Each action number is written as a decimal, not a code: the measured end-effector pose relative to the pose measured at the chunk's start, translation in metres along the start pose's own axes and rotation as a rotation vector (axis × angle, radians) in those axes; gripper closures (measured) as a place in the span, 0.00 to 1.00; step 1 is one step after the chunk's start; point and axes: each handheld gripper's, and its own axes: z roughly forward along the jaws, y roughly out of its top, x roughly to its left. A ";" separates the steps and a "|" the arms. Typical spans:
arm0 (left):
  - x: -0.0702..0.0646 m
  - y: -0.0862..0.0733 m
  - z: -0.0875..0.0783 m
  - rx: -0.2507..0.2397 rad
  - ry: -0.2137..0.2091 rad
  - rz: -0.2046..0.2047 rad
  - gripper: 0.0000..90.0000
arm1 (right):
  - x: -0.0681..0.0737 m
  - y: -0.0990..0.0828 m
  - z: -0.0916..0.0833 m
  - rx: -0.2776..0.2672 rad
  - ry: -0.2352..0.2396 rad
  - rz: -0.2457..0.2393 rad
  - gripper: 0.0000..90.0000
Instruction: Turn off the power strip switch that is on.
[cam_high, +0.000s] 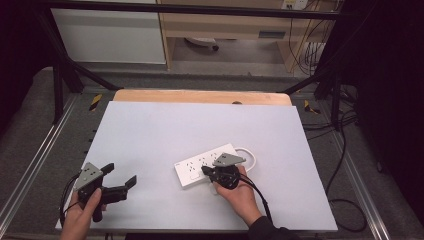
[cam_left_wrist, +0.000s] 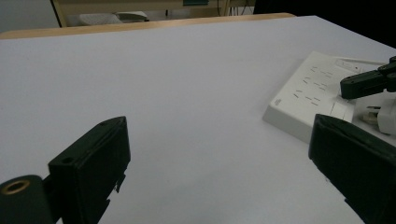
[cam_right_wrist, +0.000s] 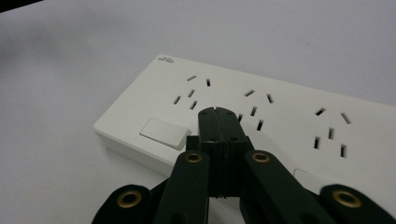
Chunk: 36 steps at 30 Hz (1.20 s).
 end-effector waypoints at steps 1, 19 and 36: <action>0.000 0.000 0.000 0.000 0.000 0.000 0.06 | 0.000 0.000 0.000 0.001 -0.001 0.001 1.00; 0.000 0.000 0.000 0.000 0.000 0.003 0.06 | 0.001 -0.001 0.001 0.010 0.003 -0.006 1.00; 0.000 0.000 -0.001 -0.001 0.001 0.001 0.06 | 0.002 0.002 -0.004 -0.042 0.006 0.007 0.98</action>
